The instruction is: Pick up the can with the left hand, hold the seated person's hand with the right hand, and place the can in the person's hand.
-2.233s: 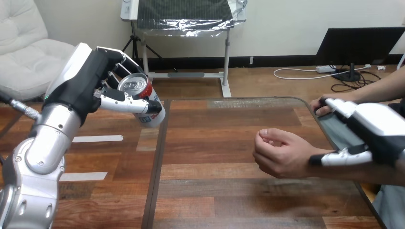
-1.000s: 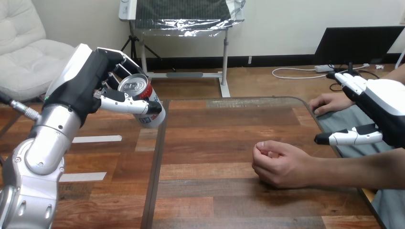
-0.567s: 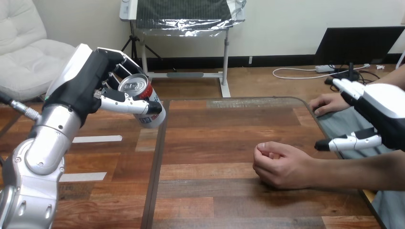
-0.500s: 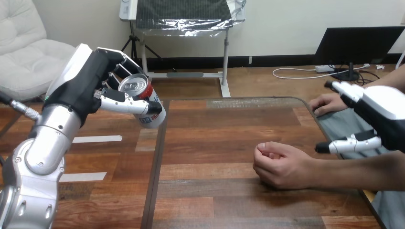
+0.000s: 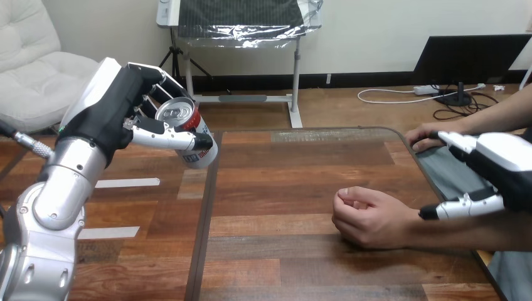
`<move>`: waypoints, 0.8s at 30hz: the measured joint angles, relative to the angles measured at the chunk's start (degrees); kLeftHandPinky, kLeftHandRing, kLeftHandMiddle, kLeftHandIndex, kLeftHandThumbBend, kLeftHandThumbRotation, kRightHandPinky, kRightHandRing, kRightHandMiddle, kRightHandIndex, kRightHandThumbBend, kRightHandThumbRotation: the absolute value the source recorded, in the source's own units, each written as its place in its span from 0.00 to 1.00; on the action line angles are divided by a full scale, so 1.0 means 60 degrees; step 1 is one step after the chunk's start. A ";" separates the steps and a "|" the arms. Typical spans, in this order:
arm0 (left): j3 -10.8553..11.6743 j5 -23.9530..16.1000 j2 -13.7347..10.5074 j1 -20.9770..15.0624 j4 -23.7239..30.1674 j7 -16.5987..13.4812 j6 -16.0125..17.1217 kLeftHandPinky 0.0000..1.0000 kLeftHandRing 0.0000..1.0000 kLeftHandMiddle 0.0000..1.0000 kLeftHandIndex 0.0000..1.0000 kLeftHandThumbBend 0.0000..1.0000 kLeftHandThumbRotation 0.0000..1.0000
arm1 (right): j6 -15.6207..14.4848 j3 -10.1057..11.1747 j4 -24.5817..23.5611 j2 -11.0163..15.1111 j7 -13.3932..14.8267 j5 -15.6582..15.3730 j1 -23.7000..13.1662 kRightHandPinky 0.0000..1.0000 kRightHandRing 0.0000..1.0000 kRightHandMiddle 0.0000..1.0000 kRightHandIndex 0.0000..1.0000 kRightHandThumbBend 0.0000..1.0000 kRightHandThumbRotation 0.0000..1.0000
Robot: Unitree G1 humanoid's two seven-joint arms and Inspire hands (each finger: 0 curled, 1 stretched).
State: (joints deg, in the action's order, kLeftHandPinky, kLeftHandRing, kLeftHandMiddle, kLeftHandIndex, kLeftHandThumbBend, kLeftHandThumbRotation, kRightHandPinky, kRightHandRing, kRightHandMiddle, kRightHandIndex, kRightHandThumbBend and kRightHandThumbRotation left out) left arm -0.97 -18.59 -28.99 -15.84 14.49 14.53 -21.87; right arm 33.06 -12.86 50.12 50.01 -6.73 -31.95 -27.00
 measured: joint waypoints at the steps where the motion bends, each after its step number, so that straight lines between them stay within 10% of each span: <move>1: 0.0000 0.0000 0.0000 0.0000 0.0000 0.0000 0.0000 0.27 0.35 0.41 0.45 0.61 0.00 | 0.0000 -0.0013 0.0031 0.0000 -0.0009 -0.0014 0.0000 1.00 1.00 1.00 1.00 1.00 0.68; 24: 0.0000 -0.0003 0.0000 0.0001 0.0000 0.0002 -0.0017 0.27 0.35 0.41 0.45 0.62 0.00 | -0.0298 -0.0147 0.0328 -0.0003 -0.0430 -0.0332 -0.0014 1.00 1.00 1.00 1.00 1.00 0.60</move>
State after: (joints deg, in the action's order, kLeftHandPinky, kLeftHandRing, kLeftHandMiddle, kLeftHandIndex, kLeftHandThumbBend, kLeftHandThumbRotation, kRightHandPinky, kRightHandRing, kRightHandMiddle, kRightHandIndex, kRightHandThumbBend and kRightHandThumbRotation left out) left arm -0.97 -18.61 -28.99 -15.84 14.50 14.54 -21.98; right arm 31.27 -13.74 52.09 49.99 -9.31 -33.94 -27.08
